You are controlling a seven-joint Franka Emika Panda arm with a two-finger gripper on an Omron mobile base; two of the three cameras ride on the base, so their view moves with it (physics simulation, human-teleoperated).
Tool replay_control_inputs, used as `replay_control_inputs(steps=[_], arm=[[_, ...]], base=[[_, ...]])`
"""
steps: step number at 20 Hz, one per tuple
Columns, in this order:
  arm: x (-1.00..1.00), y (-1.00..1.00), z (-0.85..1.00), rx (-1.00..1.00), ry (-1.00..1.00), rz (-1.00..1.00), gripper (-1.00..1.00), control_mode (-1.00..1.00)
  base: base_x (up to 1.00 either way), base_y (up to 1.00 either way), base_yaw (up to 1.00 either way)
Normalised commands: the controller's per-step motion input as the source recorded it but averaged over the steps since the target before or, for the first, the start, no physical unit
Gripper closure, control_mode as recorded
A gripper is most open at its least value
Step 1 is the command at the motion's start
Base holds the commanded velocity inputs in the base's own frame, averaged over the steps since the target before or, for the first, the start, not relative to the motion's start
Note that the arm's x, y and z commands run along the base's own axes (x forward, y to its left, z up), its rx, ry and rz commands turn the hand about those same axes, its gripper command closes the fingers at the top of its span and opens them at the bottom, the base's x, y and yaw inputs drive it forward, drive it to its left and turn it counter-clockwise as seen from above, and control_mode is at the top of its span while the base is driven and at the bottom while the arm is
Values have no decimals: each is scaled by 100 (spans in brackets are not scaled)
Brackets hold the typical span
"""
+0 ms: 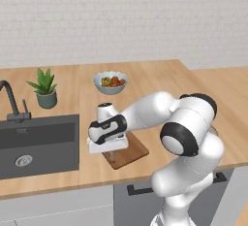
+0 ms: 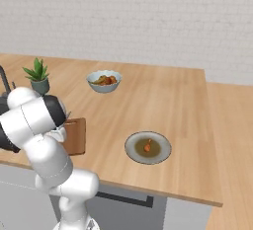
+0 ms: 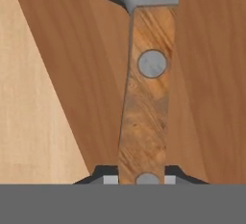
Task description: Pick up the knife from the drawer and place it on the cutting board. Then place the meat from the plate to the cutting board.
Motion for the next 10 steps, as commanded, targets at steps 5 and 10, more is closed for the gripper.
replay_control_inputs(steps=[5,10], arm=[[-30,-12,-2,1,-2,0,-100,-100],[-21,-21,5,3,0,0,-100,-100]], base=[[0,0,0],[0,0,0]])
